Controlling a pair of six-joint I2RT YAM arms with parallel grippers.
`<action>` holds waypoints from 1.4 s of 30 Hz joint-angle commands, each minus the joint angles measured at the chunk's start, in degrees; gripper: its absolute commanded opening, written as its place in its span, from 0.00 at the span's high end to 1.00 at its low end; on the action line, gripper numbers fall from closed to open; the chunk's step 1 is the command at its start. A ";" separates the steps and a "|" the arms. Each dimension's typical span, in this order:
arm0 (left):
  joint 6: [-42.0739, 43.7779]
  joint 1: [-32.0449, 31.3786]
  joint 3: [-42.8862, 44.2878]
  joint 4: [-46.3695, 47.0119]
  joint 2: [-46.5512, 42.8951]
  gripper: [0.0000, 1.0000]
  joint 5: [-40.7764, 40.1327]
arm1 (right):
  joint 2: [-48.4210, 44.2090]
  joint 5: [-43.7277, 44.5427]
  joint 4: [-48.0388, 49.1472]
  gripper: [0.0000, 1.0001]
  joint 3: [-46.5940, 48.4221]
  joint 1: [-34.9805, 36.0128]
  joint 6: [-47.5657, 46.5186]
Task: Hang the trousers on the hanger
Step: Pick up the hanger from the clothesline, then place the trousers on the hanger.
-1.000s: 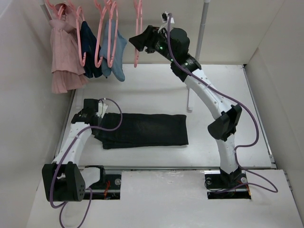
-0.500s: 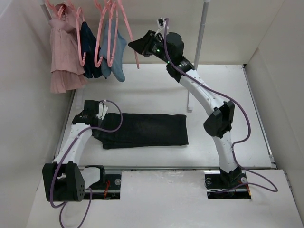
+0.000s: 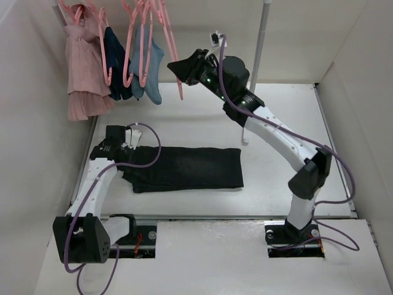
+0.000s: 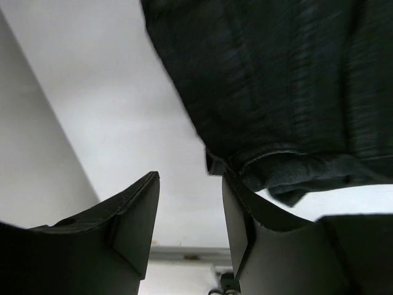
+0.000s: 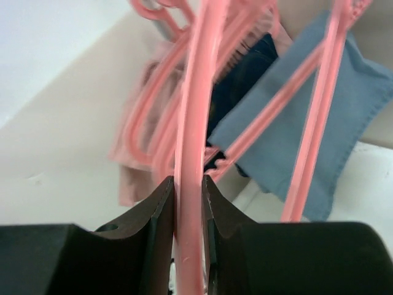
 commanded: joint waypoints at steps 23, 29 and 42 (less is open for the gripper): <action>-0.94 -2.03 18.68 -0.88 -15.63 0.40 37.67 | -39.17 25.84 14.06 1.00 -75.65 18.46 12.07; -11.66 -9.67 25.55 -0.89 -3.14 0.40 37.69 | -33.64 26.36 17.41 1.00 -81.01 23.73 16.56; -15.72 -14.69 23.01 0.43 13.48 0.31 31.88 | -22.39 20.40 29.01 1.00 -85.25 24.88 21.06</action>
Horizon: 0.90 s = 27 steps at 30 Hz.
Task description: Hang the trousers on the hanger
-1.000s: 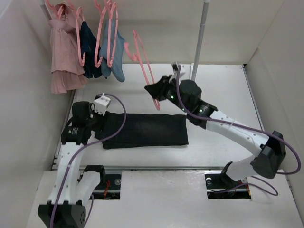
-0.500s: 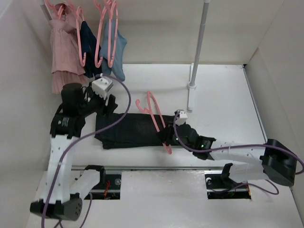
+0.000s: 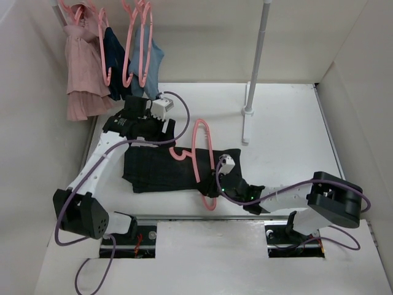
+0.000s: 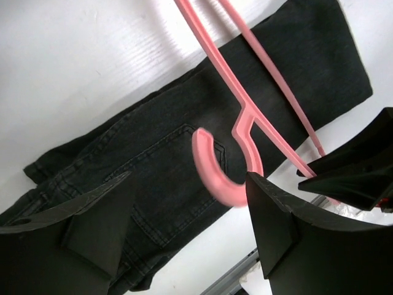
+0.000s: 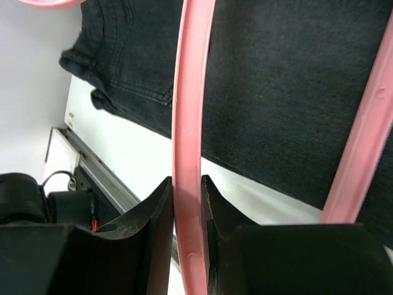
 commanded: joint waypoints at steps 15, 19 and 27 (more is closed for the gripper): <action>-1.69 -0.97 -3.65 0.66 6.96 0.78 0.52 | 2.14 -4.61 2.56 1.00 2.61 0.31 -4.11; -1.69 -0.97 -2.60 -0.48 7.66 1.00 1.67 | 1.62 -4.61 2.56 1.00 2.61 0.31 -4.63; -2.74 -0.97 -3.74 0.05 5.73 1.00 1.14 | -3.13 -5.14 -10.87 0.42 8.93 0.31 -11.14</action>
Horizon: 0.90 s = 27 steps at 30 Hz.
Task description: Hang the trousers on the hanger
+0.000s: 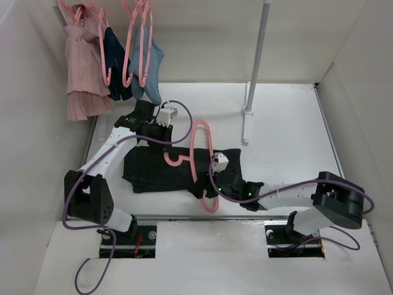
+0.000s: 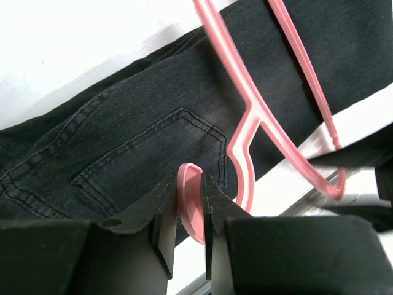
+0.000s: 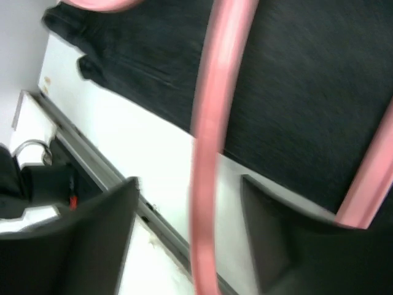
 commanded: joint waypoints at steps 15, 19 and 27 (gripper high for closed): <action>-1.79 -0.23 -2.84 1.46 -4.93 1.00 -2.75 | -14.11 -5.59 -49.03 0.00 11.57 -29.38 -6.42; -1.08 -0.23 -0.82 0.84 -3.71 1.00 -3.98 | -8.65 -11.49 -44.84 0.00 10.44 -31.50 -8.72; -0.03 -0.76 0.24 0.23 -3.17 1.00 -5.12 | 0.75 -19.24 -35.86 0.69 8.40 -33.52 -6.96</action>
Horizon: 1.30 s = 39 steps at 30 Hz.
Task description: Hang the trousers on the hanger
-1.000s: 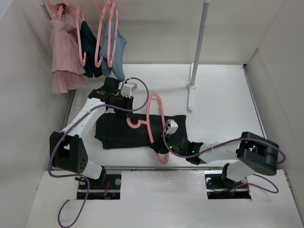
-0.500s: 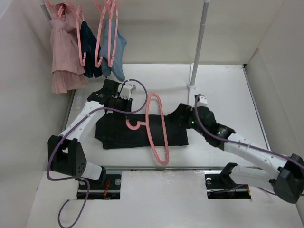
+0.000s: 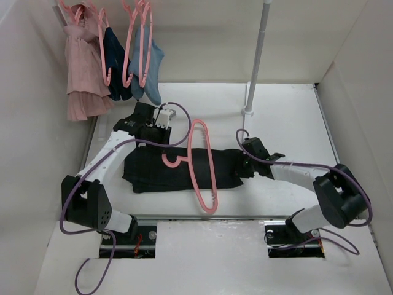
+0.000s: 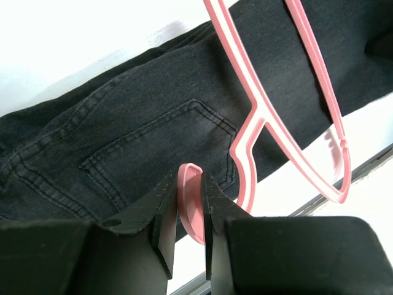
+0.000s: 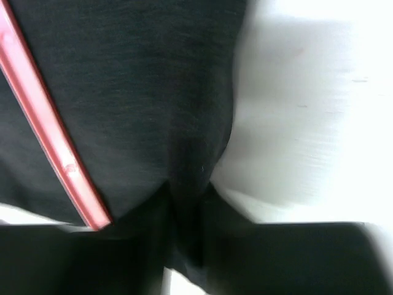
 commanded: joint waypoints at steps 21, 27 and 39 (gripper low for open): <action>2.27 -2.01 4.10 -0.78 -0.46 1.00 -2.88 | 21.91 -10.39 13.51 1.00 24.54 18.51 -6.03; 2.27 -2.01 4.62 -1.31 -0.46 1.00 -2.26 | 31.42 -18.22 14.94 0.42 32.43 18.51 -6.03; 2.27 -2.01 8.13 -2.36 -0.99 1.00 -2.78 | 9.58 -16.99 13.37 0.07 24.71 19.03 -13.84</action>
